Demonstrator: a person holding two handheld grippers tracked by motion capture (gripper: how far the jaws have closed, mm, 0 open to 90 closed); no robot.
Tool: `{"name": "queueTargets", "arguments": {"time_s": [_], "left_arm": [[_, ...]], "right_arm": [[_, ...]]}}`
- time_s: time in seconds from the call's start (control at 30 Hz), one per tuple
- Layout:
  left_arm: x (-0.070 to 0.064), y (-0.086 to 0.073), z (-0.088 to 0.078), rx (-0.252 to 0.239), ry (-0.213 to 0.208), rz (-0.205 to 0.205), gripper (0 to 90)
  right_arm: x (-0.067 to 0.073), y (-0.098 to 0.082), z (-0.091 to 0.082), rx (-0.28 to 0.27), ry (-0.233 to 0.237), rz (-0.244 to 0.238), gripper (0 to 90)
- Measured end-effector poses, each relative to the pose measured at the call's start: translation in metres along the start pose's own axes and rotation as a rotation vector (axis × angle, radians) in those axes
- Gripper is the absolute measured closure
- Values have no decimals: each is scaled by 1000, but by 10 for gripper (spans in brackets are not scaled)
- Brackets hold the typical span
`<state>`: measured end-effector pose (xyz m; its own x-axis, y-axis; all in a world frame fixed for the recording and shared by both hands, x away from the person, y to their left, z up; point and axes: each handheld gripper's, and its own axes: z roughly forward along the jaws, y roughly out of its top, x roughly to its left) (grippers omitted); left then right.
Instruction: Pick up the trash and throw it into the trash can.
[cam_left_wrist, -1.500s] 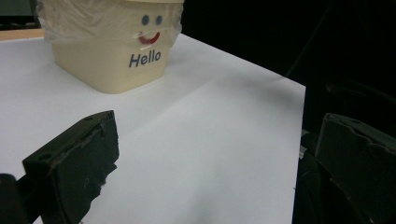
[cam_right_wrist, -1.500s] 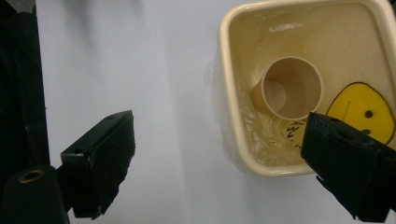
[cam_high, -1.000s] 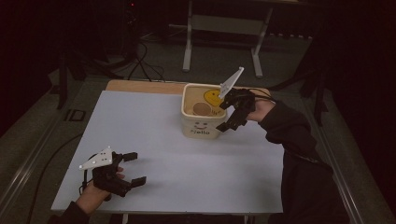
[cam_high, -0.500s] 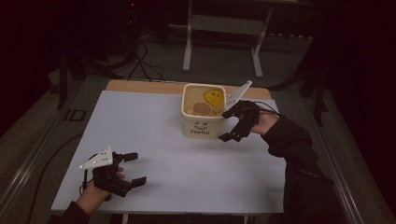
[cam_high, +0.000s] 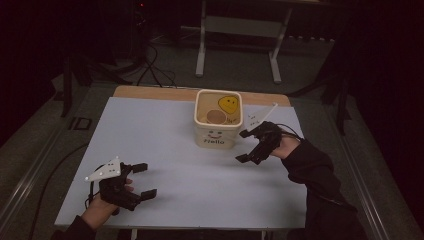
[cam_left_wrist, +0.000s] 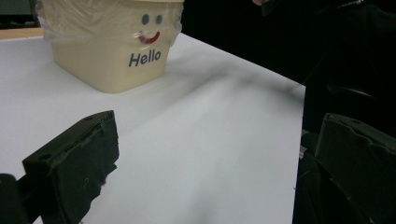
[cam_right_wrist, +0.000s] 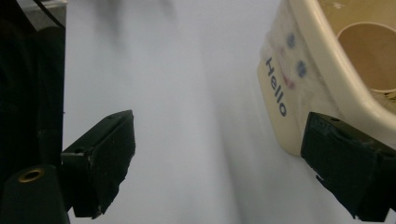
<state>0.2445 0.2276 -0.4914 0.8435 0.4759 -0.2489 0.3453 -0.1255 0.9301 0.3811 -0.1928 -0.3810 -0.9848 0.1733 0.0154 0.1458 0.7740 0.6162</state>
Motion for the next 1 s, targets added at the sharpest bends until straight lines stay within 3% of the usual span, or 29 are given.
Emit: {"name": "queueTargets", "arguments": {"time_s": [0.23,0.53,1.0], "left_arm": [[0,0,0,0,-1,2,5],[-1,0,0,-1,-3,5,5],[-1,0,0,1,-4,5,5]], "right_arm": [[10,-11,6,-56,-14,15,100],[15,-33,13,-156,-14,87,100],[24,-60,17,-218,-51,148,100]]}}
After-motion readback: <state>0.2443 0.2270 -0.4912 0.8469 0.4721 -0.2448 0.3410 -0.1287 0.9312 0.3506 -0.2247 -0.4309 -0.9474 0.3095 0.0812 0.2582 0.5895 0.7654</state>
